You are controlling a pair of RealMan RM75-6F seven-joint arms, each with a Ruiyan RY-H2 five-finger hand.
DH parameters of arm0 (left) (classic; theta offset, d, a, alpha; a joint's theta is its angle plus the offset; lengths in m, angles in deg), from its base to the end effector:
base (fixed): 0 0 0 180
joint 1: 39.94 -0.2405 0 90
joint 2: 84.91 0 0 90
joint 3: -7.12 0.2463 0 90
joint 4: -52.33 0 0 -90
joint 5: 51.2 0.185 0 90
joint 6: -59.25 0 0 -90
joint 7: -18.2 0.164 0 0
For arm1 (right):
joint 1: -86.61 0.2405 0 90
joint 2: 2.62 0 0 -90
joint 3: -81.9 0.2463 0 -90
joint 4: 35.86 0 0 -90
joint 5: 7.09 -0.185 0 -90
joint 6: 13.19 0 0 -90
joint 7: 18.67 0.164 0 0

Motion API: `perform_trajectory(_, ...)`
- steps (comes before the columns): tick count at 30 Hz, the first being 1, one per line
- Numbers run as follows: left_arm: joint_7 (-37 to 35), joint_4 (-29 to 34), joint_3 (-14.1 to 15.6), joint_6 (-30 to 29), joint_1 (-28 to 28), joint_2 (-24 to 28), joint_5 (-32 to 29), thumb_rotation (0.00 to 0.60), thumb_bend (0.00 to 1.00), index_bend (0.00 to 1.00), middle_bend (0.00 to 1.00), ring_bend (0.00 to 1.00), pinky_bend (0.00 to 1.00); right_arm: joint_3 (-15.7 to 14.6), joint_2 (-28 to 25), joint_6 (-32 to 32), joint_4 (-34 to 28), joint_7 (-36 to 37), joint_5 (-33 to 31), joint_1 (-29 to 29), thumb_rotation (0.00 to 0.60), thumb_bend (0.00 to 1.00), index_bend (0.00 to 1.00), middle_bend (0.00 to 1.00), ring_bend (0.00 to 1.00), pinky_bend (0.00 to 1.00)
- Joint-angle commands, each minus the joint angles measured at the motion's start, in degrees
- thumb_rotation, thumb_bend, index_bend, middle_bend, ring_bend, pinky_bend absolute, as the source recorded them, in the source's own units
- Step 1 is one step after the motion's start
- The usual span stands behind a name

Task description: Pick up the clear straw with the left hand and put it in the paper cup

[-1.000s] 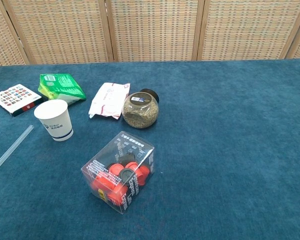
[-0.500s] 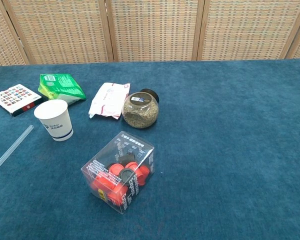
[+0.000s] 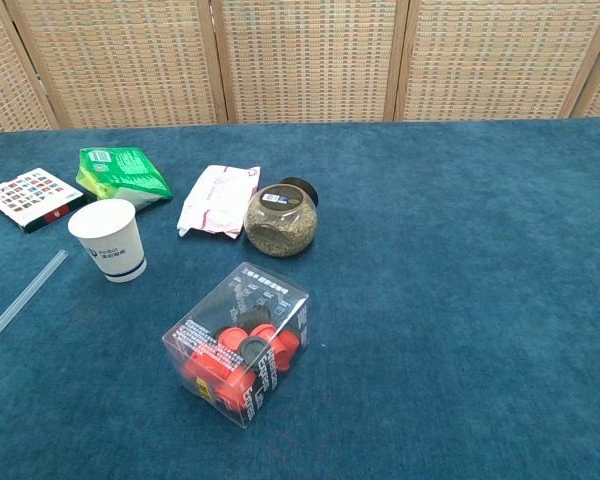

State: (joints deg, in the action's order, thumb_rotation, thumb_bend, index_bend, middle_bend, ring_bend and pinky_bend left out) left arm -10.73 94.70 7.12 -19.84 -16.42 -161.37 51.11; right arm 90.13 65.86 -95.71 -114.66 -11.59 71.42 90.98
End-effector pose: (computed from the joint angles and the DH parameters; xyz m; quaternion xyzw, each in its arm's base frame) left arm -0.3151 0.3087 0.1639 -0.7584 -0.2493 -0.3695 0.4756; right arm -0.3436 -0.2126 0.1978 0.5306 -0.3934 0.3773 0.6492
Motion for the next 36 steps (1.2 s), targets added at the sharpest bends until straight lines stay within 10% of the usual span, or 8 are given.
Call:
perform_trajectory(1, -1.3, -15.4, 3.3, -0.9, 5.6, -6.7, 5.7, 0.6, 0.32, 0.36, 0.0, 0.0, 0.0, 0.3, 0.3, 0.8, 0.3, -1.1, -1.0, 0.4, 0.6, 0.0, 0.0, 0.0, 0.0, 0.0)
perform_trajectory(12, 0.0, -33.4, 12.3, 1.6, 13.2, -14.7, 12.2, 0.6, 0.41, 0.4, 0.0, 0.0, 0.0, 1.3, 1.7, 1.7, -0.2, -7.0, -4.0, 1.0, 0.6, 0.0, 0.0, 0.0, 0.0, 0.0)
perform_trajectory(36, 0.4, -36.9, 17.0, 8.2, 16.4, -20.9, 10.6, 0.6, 0.41, 0.43, 0.0, 0.0, 0.0, 1.1, 1.9, 1.8, 0.1, -7.2, -4.0, 0.9, 0.6, 0.0, 0.0, 0.0, 0.0, 0.0)
